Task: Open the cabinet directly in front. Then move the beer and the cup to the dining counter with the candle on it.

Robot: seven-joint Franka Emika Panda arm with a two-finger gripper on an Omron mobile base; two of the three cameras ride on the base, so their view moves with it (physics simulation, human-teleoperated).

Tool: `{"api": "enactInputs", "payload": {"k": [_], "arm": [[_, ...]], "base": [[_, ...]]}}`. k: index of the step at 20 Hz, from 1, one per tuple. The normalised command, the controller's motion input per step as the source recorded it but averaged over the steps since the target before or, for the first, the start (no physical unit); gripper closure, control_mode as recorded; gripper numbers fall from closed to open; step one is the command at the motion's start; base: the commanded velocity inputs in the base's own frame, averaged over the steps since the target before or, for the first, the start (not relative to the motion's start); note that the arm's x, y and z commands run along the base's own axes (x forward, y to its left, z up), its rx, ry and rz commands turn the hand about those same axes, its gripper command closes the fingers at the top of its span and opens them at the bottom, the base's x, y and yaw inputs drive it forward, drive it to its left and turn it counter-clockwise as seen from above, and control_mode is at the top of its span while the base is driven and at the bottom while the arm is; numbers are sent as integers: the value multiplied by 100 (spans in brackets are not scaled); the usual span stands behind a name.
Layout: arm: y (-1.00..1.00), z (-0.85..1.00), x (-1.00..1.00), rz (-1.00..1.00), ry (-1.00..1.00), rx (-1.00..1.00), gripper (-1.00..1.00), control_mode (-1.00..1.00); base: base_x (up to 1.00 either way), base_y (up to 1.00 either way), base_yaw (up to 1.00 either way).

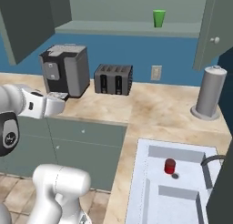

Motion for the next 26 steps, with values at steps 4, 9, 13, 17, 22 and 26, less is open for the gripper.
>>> {"api": "enactInputs", "payload": {"k": [4,9,13,17,22,26], "arm": [[0,0,0,0,0,0,-100,100],[0,0,0,0,0,0,-100,100],[0,0,0,0,0,0,-100,100],[0,0,0,0,0,0,-100,100],[0,0,0,0,0,0,-100,100],[0,0,0,0,0,0,-100,100]], "base": [[91,-3,16],[22,-1,4],[82,-6,0],[100,-16,0],[88,-30,0],[47,-60,-10]]}}
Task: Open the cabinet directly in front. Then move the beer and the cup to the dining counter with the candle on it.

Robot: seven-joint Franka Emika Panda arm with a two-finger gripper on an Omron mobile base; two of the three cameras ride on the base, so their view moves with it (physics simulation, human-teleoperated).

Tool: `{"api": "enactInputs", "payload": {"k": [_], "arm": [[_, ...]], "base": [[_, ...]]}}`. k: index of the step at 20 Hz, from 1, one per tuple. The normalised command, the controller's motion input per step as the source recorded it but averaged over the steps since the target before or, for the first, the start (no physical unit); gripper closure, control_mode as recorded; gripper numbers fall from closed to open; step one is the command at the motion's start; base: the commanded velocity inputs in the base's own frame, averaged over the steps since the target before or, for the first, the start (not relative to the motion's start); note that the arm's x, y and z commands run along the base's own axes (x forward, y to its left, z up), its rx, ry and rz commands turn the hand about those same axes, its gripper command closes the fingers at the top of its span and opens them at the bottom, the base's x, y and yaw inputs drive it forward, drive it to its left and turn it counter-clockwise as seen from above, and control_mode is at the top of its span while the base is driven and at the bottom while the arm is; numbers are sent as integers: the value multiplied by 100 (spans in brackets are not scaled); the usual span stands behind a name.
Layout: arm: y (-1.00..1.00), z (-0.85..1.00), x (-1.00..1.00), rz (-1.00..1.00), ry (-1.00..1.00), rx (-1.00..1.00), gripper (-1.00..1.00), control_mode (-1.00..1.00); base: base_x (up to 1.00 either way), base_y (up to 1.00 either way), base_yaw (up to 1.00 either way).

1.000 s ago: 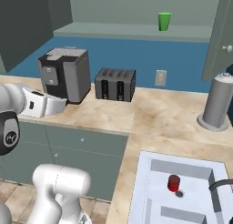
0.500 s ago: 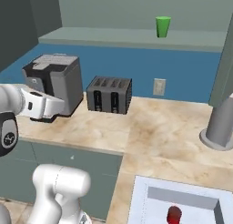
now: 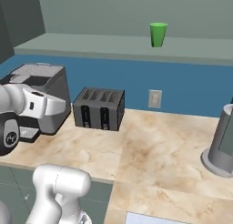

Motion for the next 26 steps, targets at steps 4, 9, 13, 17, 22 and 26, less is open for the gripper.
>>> {"api": "enactInputs", "payload": {"k": [4,9,13,17,22,26], "arm": [[0,0,0,0,0,0,-100,100],[0,0,0,0,0,0,-100,100],[0,0,0,0,0,0,-100,100],[-24,23,0,-3,9,6,-100,-100],[-57,31,0,0,8,13,-100,-100],[-44,62,-3,0,7,16,-100,-100]], "base": [[79,-51,-30],[20,-44,-47],[8,-22,-32],[1,-12,-10],[0,0,0],[0,0,0]]}}
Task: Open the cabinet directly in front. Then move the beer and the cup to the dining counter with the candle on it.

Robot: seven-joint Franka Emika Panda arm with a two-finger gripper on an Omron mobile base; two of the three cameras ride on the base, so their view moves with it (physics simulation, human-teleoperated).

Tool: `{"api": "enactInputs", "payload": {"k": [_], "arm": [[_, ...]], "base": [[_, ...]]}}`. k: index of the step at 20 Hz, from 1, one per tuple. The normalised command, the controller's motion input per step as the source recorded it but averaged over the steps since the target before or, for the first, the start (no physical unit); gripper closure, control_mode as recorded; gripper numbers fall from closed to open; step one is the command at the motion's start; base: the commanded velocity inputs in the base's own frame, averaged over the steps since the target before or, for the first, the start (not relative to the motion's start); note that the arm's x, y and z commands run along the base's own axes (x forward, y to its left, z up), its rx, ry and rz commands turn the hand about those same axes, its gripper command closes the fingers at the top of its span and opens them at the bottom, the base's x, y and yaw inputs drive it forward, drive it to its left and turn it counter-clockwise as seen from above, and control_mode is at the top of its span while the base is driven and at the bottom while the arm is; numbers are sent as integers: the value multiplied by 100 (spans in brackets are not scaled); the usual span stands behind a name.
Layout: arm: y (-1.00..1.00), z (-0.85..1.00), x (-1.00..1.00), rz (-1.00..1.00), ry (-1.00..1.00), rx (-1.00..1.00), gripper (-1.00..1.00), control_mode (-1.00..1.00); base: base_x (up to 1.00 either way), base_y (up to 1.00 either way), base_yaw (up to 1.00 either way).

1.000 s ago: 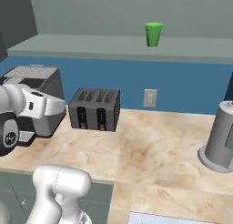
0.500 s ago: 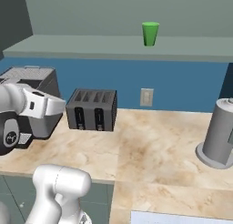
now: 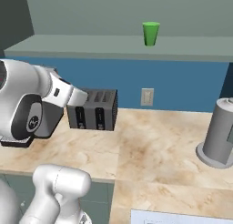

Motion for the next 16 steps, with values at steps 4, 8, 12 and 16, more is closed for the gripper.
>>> {"api": "enactInputs", "payload": {"k": [4,8,12,16], "arm": [[-45,46,-16,-1,1,9,-100,-100],[-16,21,-2,0,-2,0,-100,-100],[-6,9,-1,1,-2,0,-100,-100],[-1,0,0,0,0,0,-100,-100]], "base": [[0,0,0],[0,0,0],[0,0,0],[0,0,0]]}}
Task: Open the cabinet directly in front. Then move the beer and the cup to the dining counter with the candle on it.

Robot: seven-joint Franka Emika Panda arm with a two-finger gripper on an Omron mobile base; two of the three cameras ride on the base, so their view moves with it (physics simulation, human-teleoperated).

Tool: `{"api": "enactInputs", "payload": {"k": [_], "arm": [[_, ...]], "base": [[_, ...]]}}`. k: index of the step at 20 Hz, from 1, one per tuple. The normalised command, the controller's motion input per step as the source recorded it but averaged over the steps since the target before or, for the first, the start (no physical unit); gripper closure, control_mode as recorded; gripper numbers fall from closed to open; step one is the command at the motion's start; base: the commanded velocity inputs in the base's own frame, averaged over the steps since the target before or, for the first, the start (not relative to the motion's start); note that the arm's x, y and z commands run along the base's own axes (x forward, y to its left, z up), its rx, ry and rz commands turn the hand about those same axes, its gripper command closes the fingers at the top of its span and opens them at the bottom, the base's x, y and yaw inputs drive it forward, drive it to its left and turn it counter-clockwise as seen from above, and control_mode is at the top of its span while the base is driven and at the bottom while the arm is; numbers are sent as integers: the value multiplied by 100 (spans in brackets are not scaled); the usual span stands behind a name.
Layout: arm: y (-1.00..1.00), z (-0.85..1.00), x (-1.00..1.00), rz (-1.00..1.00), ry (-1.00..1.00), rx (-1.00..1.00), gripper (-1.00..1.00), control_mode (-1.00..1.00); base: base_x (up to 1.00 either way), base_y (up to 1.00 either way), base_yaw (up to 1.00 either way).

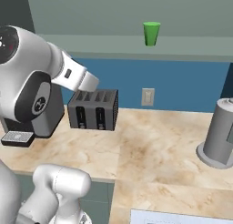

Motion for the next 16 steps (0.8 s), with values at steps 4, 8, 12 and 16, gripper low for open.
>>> {"api": "enactInputs", "payload": {"k": [4,8,12,16], "arm": [[-29,28,-1,-1,-1,1,-100,-100],[-40,33,0,-9,0,0,-100,-100],[-47,34,0,-12,0,0,-100,-100],[-49,33,0,-10,0,0,-100,-100]], "base": [[0,0,0],[0,0,0],[0,0,0],[0,0,0]]}}
